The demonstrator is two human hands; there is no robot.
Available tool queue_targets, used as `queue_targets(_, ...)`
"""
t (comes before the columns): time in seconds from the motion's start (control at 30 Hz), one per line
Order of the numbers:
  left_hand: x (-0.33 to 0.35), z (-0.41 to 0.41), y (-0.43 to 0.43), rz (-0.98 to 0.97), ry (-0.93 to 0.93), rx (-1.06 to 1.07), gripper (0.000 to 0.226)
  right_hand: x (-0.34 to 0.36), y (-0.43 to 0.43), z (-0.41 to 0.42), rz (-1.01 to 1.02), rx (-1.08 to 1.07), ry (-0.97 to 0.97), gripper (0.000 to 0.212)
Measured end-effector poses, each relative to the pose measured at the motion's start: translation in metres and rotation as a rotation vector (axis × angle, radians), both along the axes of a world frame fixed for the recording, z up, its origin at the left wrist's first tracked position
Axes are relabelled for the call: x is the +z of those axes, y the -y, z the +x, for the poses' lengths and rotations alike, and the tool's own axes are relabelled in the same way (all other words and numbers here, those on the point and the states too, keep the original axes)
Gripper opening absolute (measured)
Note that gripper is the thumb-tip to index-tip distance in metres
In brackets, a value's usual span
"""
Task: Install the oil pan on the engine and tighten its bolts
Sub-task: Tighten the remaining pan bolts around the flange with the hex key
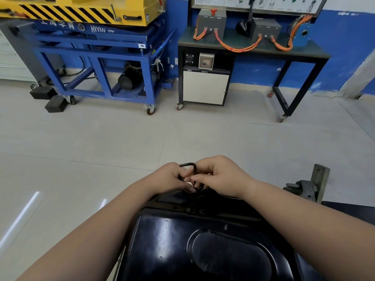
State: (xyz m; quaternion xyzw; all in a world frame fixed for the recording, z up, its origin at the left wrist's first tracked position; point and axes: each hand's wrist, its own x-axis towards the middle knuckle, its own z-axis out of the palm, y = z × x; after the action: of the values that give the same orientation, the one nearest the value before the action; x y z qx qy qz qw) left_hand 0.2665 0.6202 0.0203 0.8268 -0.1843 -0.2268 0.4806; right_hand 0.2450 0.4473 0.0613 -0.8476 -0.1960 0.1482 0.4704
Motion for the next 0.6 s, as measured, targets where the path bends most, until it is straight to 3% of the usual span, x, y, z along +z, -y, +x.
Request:
queue_targets(0.17,0.0014,0.0007,-0.0031,-0.059,-0.051,-0.021,0.034,-0.0012,0.0027,0.0046,-0.008,-0.061,0.02,0.013)
queue_targets(0.6,0.001,-0.0003,0.0002,-0.074,-0.061,-0.034,0.054,-0.0009,0.0043,0.0039,-0.004,0.028,-0.072,0.01)
